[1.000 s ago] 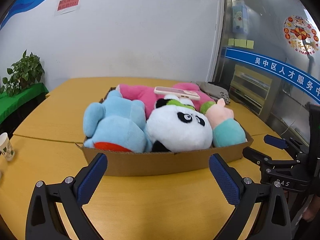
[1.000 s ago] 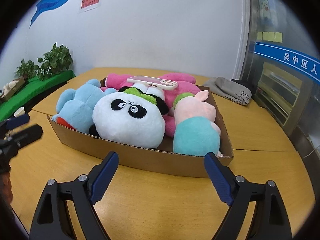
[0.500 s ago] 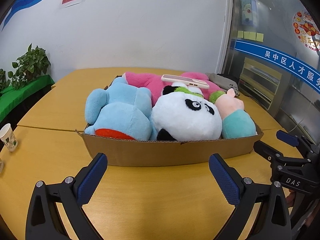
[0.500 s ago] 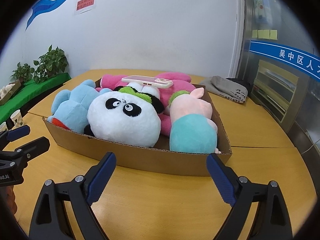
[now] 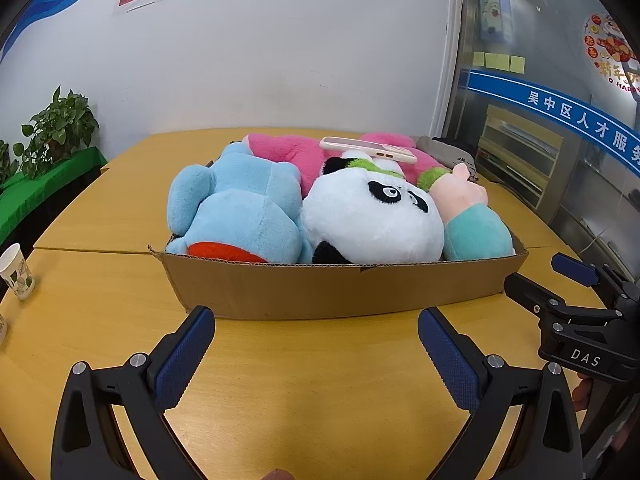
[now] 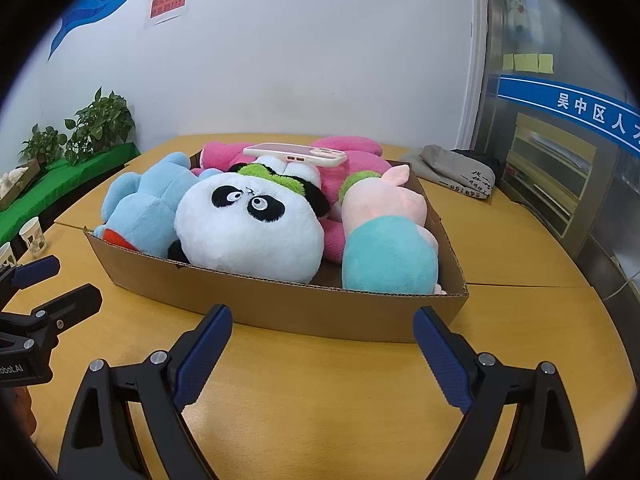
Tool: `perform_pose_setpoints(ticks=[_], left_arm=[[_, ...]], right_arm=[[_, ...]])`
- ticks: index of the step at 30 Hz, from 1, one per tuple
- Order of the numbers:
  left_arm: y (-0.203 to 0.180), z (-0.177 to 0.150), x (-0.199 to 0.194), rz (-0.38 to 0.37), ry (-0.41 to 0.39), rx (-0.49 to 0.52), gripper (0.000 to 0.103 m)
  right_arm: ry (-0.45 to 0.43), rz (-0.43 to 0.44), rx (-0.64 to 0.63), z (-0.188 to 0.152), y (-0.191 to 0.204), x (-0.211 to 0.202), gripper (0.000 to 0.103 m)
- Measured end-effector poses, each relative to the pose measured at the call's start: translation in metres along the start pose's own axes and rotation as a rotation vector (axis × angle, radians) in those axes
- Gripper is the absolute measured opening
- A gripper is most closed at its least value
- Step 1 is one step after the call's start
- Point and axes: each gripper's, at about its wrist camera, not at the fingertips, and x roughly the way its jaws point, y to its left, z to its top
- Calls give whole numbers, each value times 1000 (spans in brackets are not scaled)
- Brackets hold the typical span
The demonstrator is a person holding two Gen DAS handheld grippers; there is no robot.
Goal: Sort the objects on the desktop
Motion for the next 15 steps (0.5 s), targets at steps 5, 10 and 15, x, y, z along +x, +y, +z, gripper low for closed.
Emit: perform_pose_setpoints(ticks=[5, 10, 15], left_arm=[[-1, -3, 1, 3, 9, 0, 103], [-3, -1, 5, -12, 12, -8, 103], [-5, -2, 4, -34, 20, -16, 103]], right_arm=[[4, -9, 3, -2, -1, 0, 92], [8, -7, -1, -3, -1, 1, 92], [5, -6, -3, -4, 1, 0, 92]])
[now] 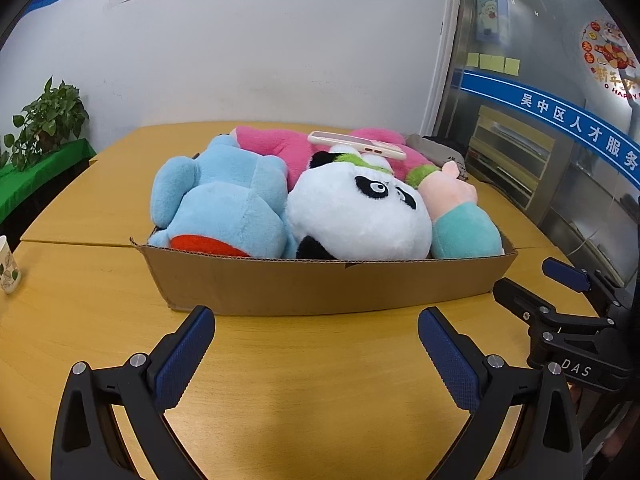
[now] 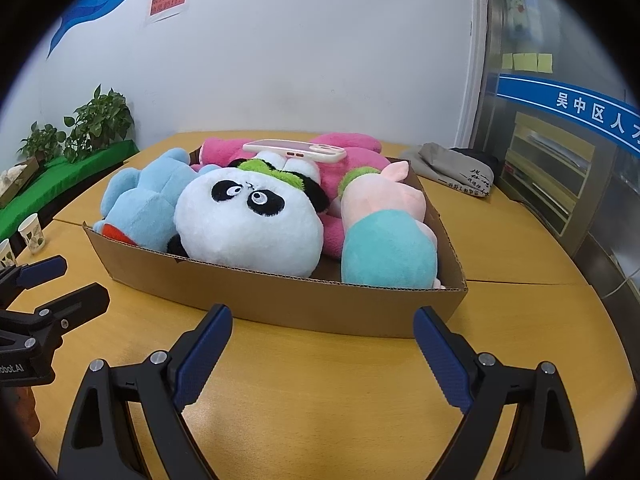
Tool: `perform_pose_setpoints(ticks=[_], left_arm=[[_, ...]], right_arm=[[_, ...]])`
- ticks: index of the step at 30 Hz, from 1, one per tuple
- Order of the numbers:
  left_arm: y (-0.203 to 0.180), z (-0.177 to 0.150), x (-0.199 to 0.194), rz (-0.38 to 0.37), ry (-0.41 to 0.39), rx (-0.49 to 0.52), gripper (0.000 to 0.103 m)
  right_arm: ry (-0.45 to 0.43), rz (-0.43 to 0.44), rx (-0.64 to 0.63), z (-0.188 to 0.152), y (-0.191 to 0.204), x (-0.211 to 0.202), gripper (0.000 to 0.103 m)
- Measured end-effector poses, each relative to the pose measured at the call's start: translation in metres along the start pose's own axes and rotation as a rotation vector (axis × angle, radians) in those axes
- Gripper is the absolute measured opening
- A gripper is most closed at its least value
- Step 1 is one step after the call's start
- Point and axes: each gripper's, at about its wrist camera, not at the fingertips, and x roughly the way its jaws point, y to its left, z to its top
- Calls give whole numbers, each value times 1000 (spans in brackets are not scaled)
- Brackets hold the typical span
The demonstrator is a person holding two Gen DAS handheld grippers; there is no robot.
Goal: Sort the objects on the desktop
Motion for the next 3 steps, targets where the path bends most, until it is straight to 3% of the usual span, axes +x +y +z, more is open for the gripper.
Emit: perform_pose_setpoints(ticks=[3], left_arm=[[-4, -4, 3, 28, 19, 27, 103]], right_arm=[[4, -2, 3, -2, 0, 0, 92]])
